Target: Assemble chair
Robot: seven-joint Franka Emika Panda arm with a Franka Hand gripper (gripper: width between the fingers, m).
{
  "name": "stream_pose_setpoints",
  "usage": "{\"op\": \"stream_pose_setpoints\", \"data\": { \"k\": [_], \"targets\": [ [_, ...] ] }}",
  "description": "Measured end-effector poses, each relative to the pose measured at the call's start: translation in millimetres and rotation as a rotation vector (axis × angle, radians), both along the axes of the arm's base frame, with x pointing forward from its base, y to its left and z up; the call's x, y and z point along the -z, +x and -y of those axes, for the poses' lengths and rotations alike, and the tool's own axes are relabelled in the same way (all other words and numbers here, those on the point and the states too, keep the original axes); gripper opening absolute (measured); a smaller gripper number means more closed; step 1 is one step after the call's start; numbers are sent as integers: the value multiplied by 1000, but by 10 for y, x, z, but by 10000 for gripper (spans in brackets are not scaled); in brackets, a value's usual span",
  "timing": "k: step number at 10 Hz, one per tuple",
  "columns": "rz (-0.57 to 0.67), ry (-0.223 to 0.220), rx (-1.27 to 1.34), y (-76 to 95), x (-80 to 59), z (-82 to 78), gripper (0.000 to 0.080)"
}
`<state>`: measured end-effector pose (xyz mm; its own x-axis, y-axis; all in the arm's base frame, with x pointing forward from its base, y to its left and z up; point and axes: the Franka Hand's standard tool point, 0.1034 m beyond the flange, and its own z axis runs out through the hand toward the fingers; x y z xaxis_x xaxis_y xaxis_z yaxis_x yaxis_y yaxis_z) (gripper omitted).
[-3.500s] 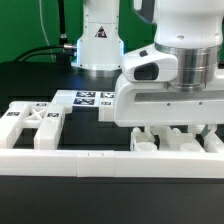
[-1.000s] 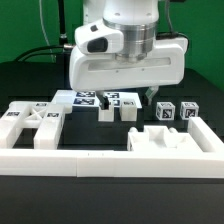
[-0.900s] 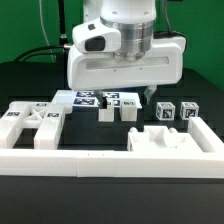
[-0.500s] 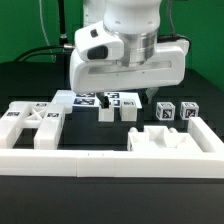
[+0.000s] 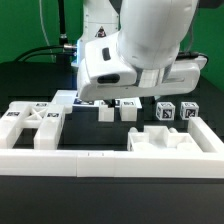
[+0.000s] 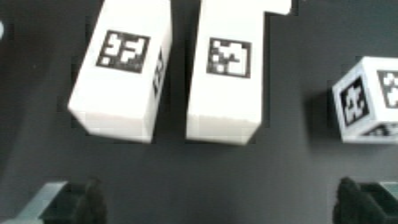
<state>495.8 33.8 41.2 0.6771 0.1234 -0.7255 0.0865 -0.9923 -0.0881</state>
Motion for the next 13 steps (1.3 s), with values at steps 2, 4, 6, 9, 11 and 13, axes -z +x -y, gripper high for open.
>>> {"op": "stream_pose_setpoints", "data": {
  "k": [2, 4, 6, 9, 11, 13],
  "targets": [
    [-22, -8, -5, -23, 165, 16, 649],
    [-40, -23, 9, -107, 231, 14, 649],
    [-53, -33, 10, -186, 300, -19, 649],
    [-60, -31, 3, -277, 359, -57, 649],
    [-60, -30, -2, -402, 392, -82, 649],
    [-53, -27, -4, -409, 403, -85, 649]
  ]
}}
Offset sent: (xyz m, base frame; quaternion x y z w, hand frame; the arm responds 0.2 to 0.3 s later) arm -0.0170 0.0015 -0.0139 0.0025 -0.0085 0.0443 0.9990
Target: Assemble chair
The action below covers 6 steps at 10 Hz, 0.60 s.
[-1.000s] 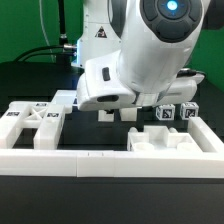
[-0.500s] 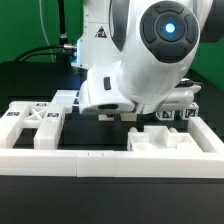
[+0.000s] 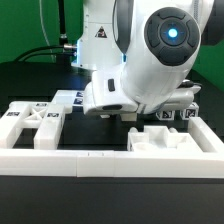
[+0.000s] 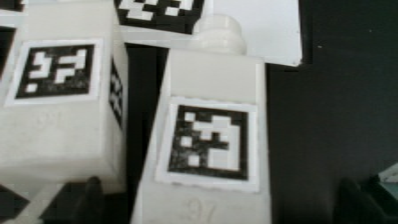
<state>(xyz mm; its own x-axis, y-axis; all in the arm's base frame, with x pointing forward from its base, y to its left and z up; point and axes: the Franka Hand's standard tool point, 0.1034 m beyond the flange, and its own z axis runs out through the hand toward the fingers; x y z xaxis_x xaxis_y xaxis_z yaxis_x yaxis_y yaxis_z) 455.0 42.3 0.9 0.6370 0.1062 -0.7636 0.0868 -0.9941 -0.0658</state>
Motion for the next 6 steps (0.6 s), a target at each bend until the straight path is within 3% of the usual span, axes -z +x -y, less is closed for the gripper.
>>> {"op": "stream_pose_setpoints", "data": {
  "k": [2, 3, 5, 6],
  "targets": [
    [0, 9, -5, 3, 0, 20, 363],
    [1, 24, -19, 6, -2, 30, 286],
    [4, 45, -38, 20, -7, 12, 286],
    [25, 61, -50, 135, -62, -2, 286]
  ]
}}
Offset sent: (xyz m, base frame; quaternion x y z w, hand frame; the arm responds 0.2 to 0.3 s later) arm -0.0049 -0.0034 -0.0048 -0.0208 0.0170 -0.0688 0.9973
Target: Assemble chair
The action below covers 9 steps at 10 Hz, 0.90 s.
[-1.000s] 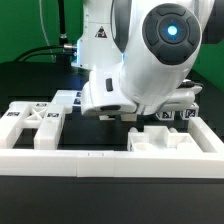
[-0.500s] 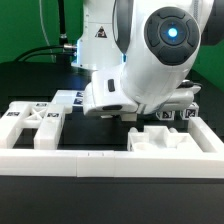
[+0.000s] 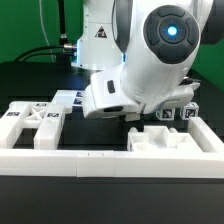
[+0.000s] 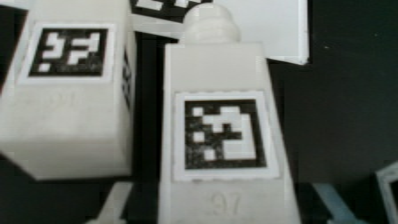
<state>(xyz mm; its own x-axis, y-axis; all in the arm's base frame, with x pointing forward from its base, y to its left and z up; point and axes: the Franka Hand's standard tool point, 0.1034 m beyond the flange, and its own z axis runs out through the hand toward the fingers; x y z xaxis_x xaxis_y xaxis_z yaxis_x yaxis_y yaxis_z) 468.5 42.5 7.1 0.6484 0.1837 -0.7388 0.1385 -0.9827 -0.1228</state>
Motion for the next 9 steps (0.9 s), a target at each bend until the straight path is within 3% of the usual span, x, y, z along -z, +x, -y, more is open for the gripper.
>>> {"op": "stream_pose_setpoints", "data": {
  "k": [1, 4, 5, 9],
  "targets": [
    [5, 4, 2, 101, -94, -16, 286],
    [17, 17, 14, 556, -579, -31, 287],
    [18, 17, 11, 603, -653, -35, 287],
    [50, 19, 14, 656, -625, -41, 287]
  ]
}}
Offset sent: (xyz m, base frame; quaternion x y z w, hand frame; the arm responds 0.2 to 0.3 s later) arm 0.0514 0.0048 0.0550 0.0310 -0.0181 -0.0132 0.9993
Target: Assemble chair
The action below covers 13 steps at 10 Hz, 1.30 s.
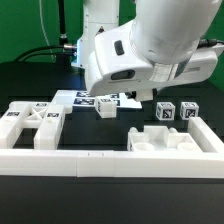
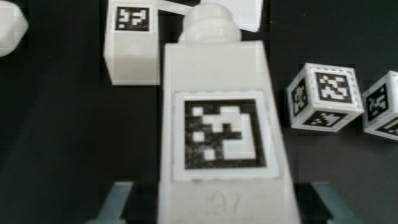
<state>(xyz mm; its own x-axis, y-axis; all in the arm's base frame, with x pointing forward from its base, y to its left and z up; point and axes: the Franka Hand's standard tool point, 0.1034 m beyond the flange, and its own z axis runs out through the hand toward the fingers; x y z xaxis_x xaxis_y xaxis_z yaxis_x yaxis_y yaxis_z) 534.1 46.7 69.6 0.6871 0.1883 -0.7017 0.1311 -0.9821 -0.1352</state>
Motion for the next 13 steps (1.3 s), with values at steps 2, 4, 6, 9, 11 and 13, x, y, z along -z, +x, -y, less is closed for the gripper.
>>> {"op": "stream_pose_setpoints", "data": {
  "k": [2, 4, 6, 9, 11, 13],
  "targets": [
    [138, 10, 14, 285, -224, 6, 287],
    [270, 12, 24, 378, -276, 30, 287],
    [432, 14, 33, 456, -276, 50, 287],
    [644, 18, 35, 732, -367, -11, 287],
    [781, 21, 43, 973, -447, -158, 287],
    [957, 31, 41, 1065, -447, -172, 287]
  ]
}}
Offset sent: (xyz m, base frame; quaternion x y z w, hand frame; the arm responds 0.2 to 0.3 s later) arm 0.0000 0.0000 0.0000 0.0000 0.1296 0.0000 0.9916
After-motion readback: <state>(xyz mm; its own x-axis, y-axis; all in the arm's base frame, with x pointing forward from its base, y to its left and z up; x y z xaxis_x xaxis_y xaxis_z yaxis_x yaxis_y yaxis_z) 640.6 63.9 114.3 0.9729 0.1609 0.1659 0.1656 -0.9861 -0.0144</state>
